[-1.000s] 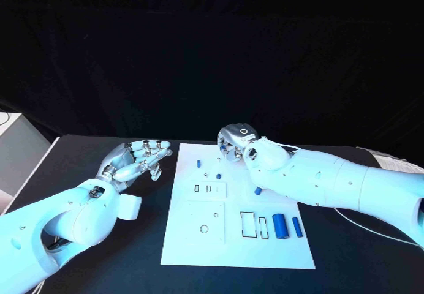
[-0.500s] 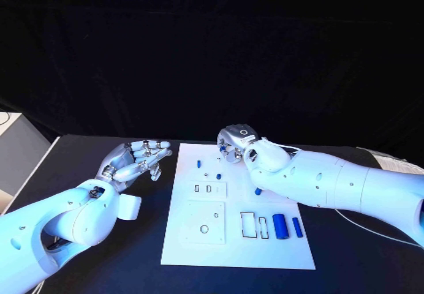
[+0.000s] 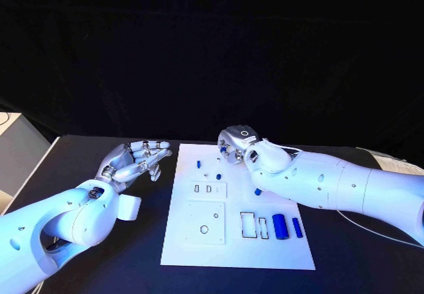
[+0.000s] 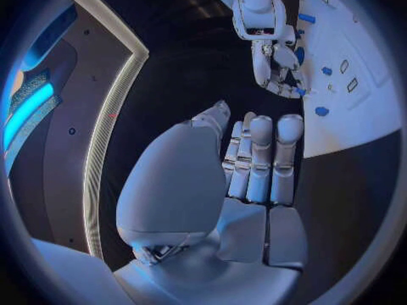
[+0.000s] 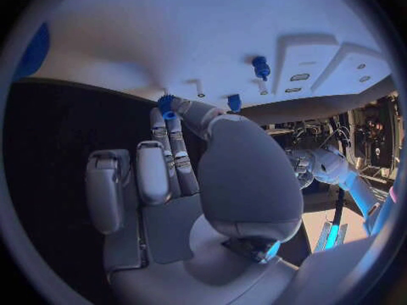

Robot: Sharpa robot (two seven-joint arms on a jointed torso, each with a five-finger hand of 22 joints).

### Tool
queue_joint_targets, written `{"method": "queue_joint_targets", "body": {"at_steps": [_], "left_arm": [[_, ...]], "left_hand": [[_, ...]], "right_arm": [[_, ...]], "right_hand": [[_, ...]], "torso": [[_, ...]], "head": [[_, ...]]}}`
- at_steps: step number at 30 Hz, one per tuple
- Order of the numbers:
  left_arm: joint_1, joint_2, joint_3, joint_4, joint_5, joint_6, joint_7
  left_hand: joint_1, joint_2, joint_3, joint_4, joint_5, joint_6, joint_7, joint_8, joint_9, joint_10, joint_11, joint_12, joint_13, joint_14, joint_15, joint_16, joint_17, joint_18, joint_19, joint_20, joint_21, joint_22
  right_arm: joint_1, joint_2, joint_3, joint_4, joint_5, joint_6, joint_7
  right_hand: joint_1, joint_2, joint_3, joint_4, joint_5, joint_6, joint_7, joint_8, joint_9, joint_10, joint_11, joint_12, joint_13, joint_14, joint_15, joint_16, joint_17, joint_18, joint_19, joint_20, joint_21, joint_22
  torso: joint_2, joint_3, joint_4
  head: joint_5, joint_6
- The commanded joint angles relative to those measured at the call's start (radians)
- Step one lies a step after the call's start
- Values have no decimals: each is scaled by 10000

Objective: Assemble the parts on the task board

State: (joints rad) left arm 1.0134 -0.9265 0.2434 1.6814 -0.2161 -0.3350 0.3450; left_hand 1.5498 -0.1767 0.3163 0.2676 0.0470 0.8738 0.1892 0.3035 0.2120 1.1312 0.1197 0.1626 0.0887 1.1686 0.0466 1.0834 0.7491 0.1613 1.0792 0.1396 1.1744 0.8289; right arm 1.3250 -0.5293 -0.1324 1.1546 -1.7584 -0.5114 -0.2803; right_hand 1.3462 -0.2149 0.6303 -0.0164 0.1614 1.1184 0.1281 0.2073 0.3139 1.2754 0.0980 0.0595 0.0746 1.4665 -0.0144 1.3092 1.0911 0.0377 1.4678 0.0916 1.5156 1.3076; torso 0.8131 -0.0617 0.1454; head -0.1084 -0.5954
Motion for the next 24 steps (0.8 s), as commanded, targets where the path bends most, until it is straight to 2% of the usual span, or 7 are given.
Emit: {"method": "queue_joint_targets", "body": {"at_steps": [1, 5, 18, 24], "left_arm": [[5, 12, 9, 27, -12, 162, 50], [5, 14, 9, 27, -12, 166, 47], [5, 24, 9, 37, -12, 174, 40], [5, 9, 9, 41, -12, 172, 34]], "left_hand": [[-113, 22, 69, -8, 18, -43, -18, 1, 9, -46, -9, 37, 10, 81, -17, 34, 15, -131, 64, 20, 33, 9], [-113, 22, 69, -8, 18, -43, -18, 1, 9, -46, -9, 37, 10, 81, -17, 34, 15, -131, 64, 20, 33, 9], [-113, 22, 69, -8, 18, -43, -18, 1, 9, -46, -9, 37, 10, 81, -17, 34, 15, -131, 64, 20, 33, 9], [-127, 15, 83, -20, 17, -45, -18, 4, 18, -60, -9, 49, 18, 80, -17, 44, 4, -130, 50, 21, 59, 24]], "right_arm": [[-11, 14, -7, -27, -158, 116, -65], [-10, 35, -7, -100, -146, 146, -69], [-10, 177, -10, -308, -6, 339, 57], [-11, 212, -18, -318, 60, 492, 102]], "right_hand": [[-27, -78, 16, -42, 51, -71, 12, 29, 17, 431, -403, 39, 194, 158, -49, 28, -10, -164, 509, -32, 40, 1826], [-35, -88, 15, -40, 47, -76, 12, 26, 20, 426, -402, 37, 193, 156, -49, 25, -16, -160, 499, -32, 30, 1811], [-95, -150, 31, -17, 23, -150, 25, -15, 29, 352, -382, 17, 176, 142, -37, 12, -52, -157, 489, -24, 20, 1802], [-120, -178, 34, -7, 12, -176, 32, -30, 34, 326, -374, 16, 170, 138, -30, 10, -61, -153, 479, -20, 10, 1788]], "torso": [[6, -4, 8], [7, -9, 26], [9, -22, 19], [9, -15, 16]], "head": [[-24, 14], [-31, 9], [-31, -13], [-26, -30]]}}
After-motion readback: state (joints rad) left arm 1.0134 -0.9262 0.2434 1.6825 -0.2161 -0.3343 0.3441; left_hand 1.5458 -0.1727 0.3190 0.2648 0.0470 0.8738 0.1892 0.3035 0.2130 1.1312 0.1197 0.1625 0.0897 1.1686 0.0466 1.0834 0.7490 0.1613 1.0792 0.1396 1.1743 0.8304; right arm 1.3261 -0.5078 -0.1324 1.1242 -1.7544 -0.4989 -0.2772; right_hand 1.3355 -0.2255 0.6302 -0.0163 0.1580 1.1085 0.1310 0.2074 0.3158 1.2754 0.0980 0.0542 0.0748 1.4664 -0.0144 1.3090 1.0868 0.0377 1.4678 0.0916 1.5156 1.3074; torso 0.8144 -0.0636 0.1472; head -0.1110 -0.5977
